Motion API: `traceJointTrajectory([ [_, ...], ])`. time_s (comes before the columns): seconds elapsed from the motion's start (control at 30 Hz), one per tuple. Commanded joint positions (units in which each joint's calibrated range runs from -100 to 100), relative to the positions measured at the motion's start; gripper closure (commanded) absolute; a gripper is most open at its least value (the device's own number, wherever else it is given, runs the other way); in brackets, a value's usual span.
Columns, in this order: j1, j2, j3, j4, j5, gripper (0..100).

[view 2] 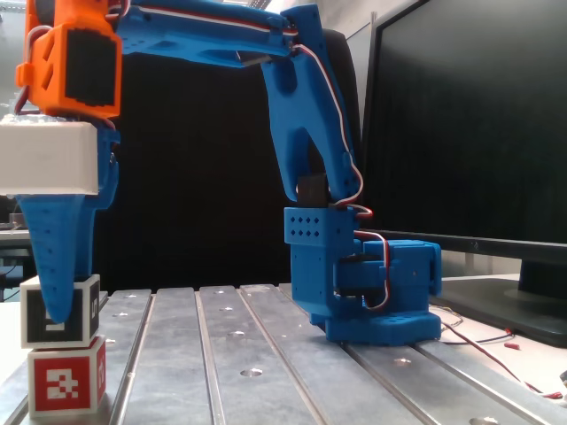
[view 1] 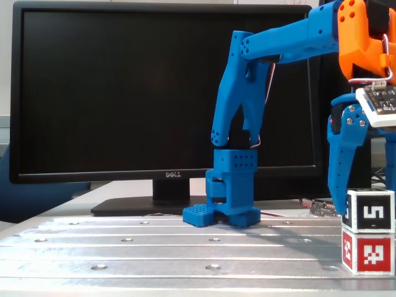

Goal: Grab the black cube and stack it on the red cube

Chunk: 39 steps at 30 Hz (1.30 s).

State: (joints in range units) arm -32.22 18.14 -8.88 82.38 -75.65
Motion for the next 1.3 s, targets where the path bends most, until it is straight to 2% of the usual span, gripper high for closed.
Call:
traceJointTrajectory([
  [0.0,-0.4,-1.0,-2.2,1.3,0.1,82],
  [1.27,-0.4,-0.5,-2.4,0.5,0.4,81],
])
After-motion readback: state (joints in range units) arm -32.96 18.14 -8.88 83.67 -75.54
